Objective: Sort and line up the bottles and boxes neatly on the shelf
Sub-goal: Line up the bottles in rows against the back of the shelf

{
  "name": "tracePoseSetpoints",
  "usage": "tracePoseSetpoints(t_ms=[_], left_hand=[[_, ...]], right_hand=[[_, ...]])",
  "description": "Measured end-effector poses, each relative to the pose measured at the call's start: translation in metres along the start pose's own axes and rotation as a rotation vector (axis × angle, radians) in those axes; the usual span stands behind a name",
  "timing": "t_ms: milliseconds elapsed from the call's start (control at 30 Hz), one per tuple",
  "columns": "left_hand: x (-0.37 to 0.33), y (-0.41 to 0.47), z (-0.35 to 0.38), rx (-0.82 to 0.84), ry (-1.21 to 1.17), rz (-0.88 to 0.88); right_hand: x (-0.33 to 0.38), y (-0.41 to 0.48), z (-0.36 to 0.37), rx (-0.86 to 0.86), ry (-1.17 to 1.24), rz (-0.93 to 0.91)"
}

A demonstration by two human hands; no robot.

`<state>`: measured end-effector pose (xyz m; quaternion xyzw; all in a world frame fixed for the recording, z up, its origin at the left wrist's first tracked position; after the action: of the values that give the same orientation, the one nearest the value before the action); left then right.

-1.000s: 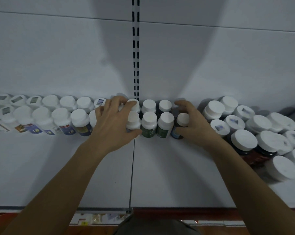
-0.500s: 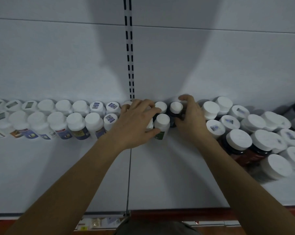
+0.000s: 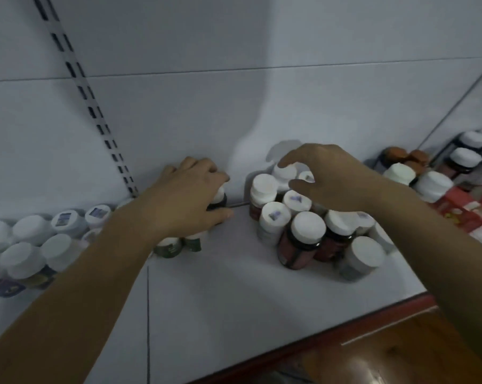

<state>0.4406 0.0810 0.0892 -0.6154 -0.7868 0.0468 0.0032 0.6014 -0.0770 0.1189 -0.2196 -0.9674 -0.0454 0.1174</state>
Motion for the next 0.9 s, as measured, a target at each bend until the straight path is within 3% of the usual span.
tracePoseSetpoints(t_ms=[267,400,600,733,900], left_hand=[[-0.102,0.09,-0.021,-0.06,-0.097,0.244],[-0.154,0.132,-0.022,-0.022,-0.03,0.242],[-0.255,0.199,-0.02,0.043,0.192,0.218],[-0.309,0.238,-0.015,0.055,0.163,0.203],[-0.346,0.263,0.002,0.12,0.056,0.154]], right_hand=[[-0.138,-0.071,-0.053,0.073,-0.138,0.207],[-0.219,-0.094,-0.076,0.051,-0.157,0.278],[-0.313,-0.106,-0.082,0.012,-0.022,0.167],[-0.351,-0.124,-0.068,-0.04,0.043,0.087],[-0.342,-0.13,-0.018,-0.06,0.248,-0.033]])
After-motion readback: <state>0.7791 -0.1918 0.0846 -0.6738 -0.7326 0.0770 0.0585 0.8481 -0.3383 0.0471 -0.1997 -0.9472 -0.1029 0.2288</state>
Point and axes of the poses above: each hand's wrist, its own y-axis towards the middle knuckle, its own z-axis out of the palm, x = y × z, the point moved 5 cm from there along y, towards the middle knuckle
